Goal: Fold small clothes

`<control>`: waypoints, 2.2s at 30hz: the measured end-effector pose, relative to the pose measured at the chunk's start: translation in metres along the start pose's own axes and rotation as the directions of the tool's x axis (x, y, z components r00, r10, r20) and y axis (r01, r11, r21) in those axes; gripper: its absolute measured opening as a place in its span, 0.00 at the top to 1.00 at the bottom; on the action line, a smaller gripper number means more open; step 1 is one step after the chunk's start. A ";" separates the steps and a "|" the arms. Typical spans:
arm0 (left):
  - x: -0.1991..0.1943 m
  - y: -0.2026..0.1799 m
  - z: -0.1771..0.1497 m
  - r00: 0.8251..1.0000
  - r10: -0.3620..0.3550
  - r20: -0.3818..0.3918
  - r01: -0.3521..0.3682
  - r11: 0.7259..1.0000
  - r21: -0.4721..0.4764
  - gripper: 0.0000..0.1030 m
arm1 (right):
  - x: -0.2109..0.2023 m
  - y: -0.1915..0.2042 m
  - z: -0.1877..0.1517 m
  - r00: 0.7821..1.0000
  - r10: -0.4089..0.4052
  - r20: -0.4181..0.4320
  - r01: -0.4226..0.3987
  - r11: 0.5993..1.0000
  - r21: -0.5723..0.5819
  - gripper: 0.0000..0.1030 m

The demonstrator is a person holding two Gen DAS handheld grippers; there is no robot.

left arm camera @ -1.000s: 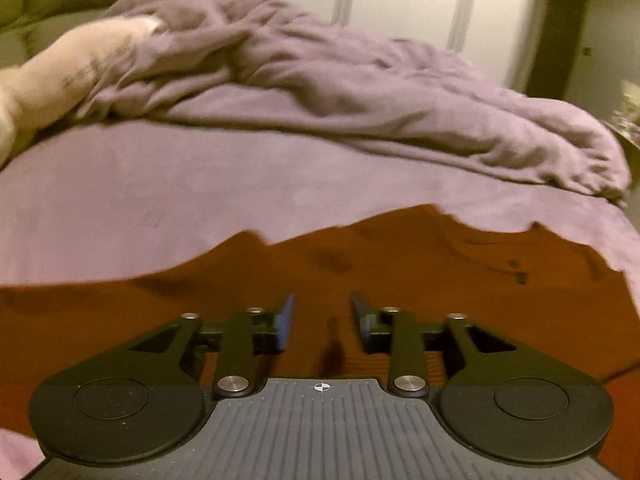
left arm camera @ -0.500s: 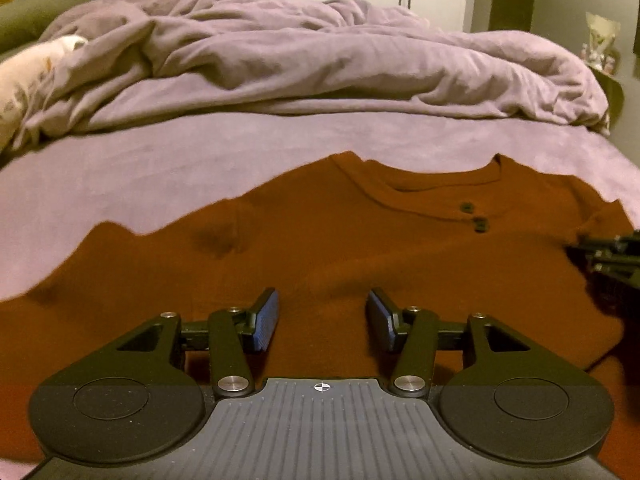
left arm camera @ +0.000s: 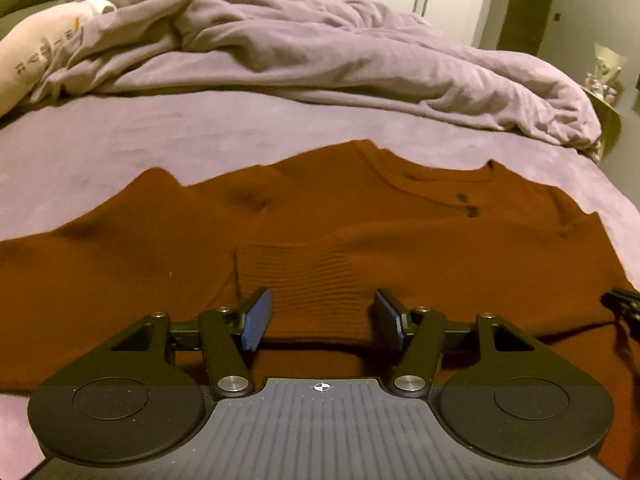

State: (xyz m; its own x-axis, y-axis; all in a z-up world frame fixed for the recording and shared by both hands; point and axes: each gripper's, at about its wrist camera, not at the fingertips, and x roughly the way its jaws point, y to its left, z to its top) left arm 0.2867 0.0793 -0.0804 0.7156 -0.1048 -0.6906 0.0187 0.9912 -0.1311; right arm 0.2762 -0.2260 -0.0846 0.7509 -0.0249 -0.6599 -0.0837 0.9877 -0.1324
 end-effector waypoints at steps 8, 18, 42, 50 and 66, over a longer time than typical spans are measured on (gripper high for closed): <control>0.012 0.001 0.001 1.000 0.019 0.015 -0.020 1.000 0.016 0.36 | 0.014 0.011 0.002 0.998 -0.059 0.005 0.059 0.997 -0.045 0.86; -0.052 0.068 -0.018 0.997 0.076 0.023 -0.070 0.979 -0.189 0.06 | -0.010 0.026 0.002 0.995 -0.103 -0.003 0.102 0.990 -0.100 0.81; -0.094 0.327 -0.088 0.963 0.240 0.124 -0.002 0.467 -0.884 0.72 | -0.062 0.047 -0.031 0.998 -0.055 -0.020 0.055 0.998 -0.008 0.47; -0.111 0.271 -0.037 0.947 0.270 0.175 -0.090 0.744 -0.662 0.92 | -0.061 0.042 -0.033 0.998 -0.053 -0.018 0.054 0.998 0.018 0.46; -0.060 -0.046 -0.032 0.974 -0.221 0.046 0.211 0.965 0.157 0.47 | -0.070 0.026 -0.032 0.999 -0.043 0.002 0.043 0.997 0.066 0.46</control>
State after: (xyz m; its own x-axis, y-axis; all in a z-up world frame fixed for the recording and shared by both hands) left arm 0.2199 0.0373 -0.0557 0.7249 -0.3175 -0.6113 0.2789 0.9467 -0.1610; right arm 0.2004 -0.2037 -0.0653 0.7550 -0.0673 -0.6523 -0.0078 0.9937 -0.1116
